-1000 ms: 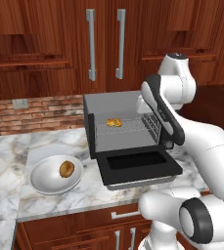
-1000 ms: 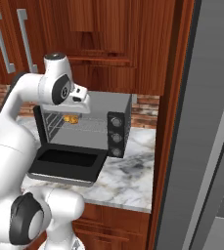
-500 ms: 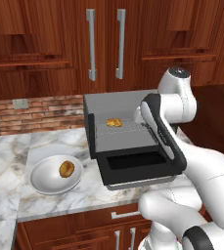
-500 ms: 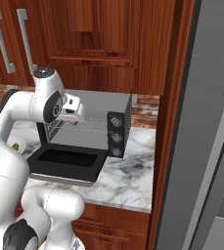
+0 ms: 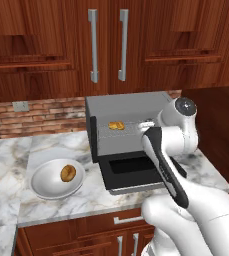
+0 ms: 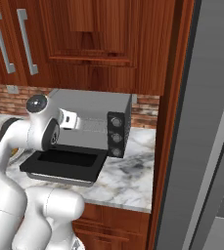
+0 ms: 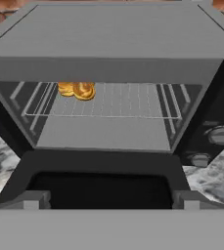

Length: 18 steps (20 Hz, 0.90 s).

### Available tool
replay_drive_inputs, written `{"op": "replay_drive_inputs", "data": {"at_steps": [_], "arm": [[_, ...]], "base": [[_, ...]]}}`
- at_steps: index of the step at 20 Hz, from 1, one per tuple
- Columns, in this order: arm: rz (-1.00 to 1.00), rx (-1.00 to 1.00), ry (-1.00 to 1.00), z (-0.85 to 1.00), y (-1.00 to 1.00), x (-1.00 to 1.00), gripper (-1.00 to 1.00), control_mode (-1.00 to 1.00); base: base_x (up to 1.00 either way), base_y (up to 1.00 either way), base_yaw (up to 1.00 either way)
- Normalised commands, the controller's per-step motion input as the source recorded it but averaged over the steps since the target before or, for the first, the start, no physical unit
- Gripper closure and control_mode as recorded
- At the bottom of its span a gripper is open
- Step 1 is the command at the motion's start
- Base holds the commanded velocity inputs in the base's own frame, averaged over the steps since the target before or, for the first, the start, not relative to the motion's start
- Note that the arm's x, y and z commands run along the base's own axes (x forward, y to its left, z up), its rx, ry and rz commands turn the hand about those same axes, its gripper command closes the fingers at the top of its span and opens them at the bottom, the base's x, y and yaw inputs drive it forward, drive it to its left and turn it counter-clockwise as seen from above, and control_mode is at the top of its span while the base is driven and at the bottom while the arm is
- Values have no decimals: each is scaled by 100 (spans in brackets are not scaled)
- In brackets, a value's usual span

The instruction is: Pick up the heated bread from the toaster oven and place it in the bowl. Then move the bread bowl to the dining counter.

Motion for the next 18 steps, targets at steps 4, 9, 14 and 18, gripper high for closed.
{"op": "replay_drive_inputs", "data": {"at_steps": [4, 9, 14, 18], "arm": [[-4, 11, -25, -12, 0, 1, -100, -100], [-2, 8, -21, 0, 0, 8, -100, -100], [0, 0, -6, -3, 0, 26, -100, -100], [0, 0, -6, 0, 0, 14, -100, -100]], "base": [[0, 0, 0], [0, 0, 0], [0, 0, 0], [0, 0, 0]]}}
